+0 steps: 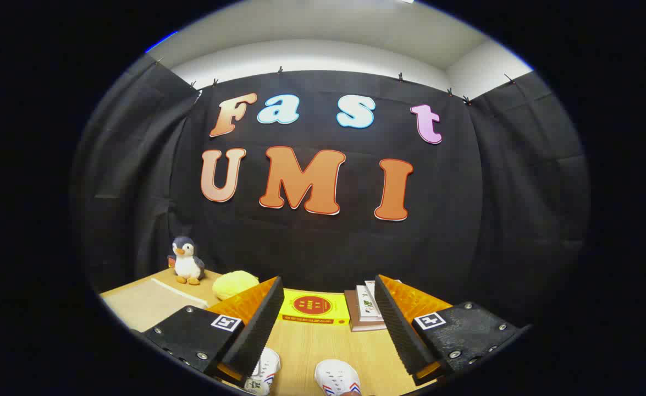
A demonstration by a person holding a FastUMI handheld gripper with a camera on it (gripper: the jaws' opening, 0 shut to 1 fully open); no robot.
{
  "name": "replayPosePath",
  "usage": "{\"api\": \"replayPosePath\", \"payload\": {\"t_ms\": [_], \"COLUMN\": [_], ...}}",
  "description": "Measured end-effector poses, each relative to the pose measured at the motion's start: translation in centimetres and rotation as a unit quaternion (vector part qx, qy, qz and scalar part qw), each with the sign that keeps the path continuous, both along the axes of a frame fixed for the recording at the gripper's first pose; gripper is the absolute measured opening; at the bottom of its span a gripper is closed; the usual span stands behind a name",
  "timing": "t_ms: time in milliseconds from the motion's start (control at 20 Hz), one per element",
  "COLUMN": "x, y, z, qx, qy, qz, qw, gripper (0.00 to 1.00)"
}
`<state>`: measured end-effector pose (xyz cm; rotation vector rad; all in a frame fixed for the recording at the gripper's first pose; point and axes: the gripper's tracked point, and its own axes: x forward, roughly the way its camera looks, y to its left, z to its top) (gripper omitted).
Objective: Open the storage box then place both shoes into the box .Put the left shoe in first, then the right shoe, with the right side of both shoes facing outward in a uniform manner.
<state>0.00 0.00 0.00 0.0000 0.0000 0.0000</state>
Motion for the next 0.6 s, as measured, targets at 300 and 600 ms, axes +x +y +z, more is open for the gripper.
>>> {"api": "replayPosePath", "payload": {"t_ms": [300, 600], "x": [0.5, 0.8], "y": [1.0, 1.2], "z": [-1.4, -2.0], "qx": [-0.002, -0.005], "qy": [0.028, 0.033], "qz": [0.018, 0.033], "qw": [0.999, 0.999], "gripper": [0.99, 0.98]}}
